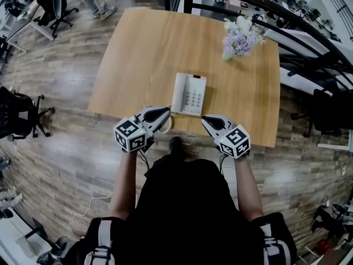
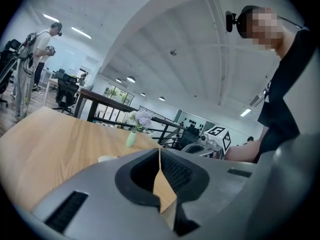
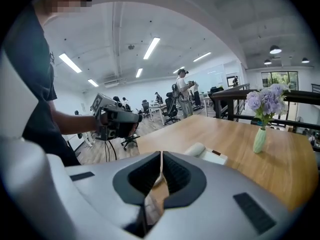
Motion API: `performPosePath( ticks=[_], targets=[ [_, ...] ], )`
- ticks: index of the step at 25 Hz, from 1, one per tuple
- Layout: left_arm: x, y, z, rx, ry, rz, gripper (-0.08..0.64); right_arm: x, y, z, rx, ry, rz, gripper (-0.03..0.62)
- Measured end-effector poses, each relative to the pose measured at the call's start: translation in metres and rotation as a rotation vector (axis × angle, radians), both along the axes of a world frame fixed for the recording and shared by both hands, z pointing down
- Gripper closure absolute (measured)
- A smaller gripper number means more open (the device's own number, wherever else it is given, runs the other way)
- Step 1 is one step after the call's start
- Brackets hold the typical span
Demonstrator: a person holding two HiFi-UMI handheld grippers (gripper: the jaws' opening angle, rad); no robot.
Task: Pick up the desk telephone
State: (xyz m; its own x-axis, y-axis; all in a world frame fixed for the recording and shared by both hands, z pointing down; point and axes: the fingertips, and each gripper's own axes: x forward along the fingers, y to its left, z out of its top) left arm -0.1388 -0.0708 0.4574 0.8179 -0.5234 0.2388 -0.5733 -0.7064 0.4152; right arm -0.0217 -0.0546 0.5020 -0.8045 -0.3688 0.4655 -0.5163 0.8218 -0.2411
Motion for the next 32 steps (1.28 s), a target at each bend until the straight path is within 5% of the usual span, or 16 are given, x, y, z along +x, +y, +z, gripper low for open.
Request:
performPosePath(
  ticks=[14,25,32],
  targets=[
    [-0.011,-0.012,0.015,-0.027,0.076,0.091,0.537,-0.004,0.000,0.010,-0.028,0.010,0.128,0.566],
    [-0.017,-0.027,0.027,-0.075,0.077,0.054,0.457,-0.008,-0.016,0.016,-0.031,0.041,0.092,0.566],
    [-0.016,-0.039,0.044,-0.125,0.070,0.055,0.425,-0.013,-0.028,0.018,-0.116,-0.094,0.065,0.531]
  ],
)
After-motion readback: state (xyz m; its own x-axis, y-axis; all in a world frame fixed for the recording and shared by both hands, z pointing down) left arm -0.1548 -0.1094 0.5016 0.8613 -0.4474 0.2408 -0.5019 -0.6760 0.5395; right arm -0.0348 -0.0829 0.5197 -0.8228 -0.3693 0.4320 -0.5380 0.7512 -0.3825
